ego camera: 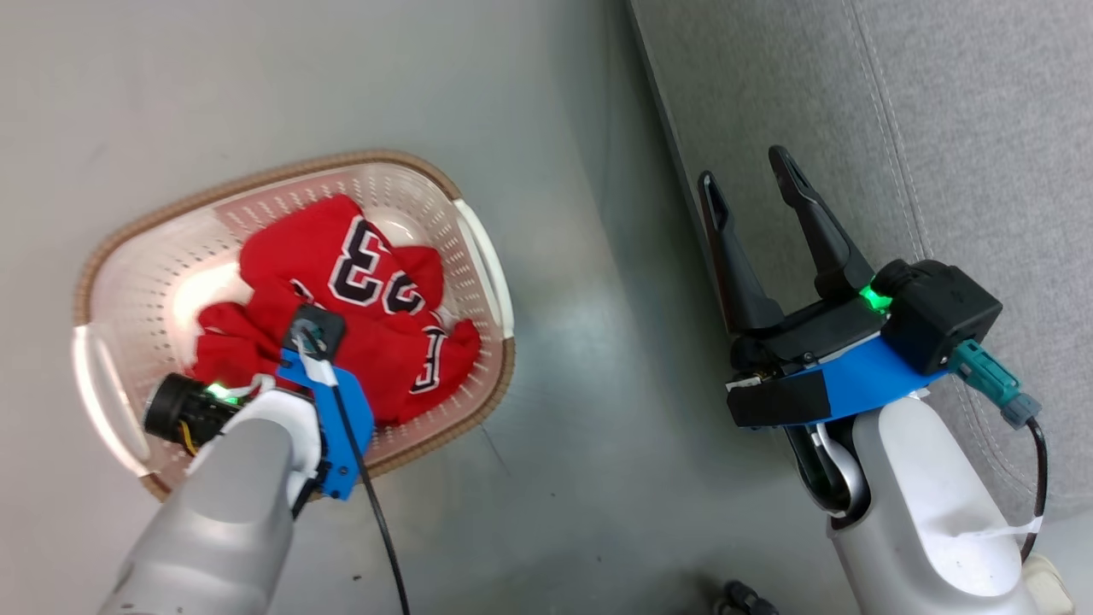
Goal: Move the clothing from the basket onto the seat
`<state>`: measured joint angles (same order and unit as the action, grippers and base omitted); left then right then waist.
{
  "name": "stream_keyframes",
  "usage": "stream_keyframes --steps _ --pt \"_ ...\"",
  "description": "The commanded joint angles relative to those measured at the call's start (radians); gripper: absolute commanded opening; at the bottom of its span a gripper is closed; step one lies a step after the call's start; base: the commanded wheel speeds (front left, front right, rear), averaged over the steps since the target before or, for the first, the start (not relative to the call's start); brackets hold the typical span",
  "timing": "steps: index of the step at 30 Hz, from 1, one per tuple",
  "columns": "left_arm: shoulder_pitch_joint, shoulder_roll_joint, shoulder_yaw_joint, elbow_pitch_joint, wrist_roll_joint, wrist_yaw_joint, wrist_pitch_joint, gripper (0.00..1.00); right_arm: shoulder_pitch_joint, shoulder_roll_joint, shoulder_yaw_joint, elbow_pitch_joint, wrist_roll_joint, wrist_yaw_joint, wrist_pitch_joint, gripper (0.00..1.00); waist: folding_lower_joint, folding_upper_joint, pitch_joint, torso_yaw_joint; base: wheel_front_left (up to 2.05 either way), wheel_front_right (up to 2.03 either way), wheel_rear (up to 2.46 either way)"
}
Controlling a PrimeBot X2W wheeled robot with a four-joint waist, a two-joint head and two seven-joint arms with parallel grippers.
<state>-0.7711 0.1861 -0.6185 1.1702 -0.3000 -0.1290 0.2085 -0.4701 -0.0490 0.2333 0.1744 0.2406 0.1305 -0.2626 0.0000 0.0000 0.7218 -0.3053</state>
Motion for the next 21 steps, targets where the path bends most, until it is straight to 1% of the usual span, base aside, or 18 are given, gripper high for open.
stream_keyframes --steps 1,6,11,21 --pt "0.008 -0.010 -0.003 0.004 -0.008 -0.002 -0.011 0.00 0.008 -0.003 -0.009 0.010 -0.009 0.000 -0.003 1.00 0.0000 0.0000 -0.055 0.042 0.00 0.00 0.00" --pt "0.038 -0.061 -0.032 0.000 -0.041 -0.002 -0.051 0.00 0.041 -0.003 -0.039 0.064 -0.055 0.000 -0.003 1.00 0.0000 0.0000 -0.172 0.102 0.00 0.00 0.00" --pt "0.069 -0.096 -0.073 -0.023 -0.089 -0.002 -0.089 0.00 0.084 -0.003 -0.074 0.098 -0.084 0.000 0.007 1.00 0.0000 0.0000 -0.294 0.159 0.00 0.00 0.00" --pt "0.110 -0.127 -0.173 -0.117 -0.224 -0.002 -0.149 0.00 0.200 -0.003 -0.132 0.107 -0.109 0.000 0.059 1.00 0.0000 0.0000 -0.501 0.248 0.00 0.00 0.00"
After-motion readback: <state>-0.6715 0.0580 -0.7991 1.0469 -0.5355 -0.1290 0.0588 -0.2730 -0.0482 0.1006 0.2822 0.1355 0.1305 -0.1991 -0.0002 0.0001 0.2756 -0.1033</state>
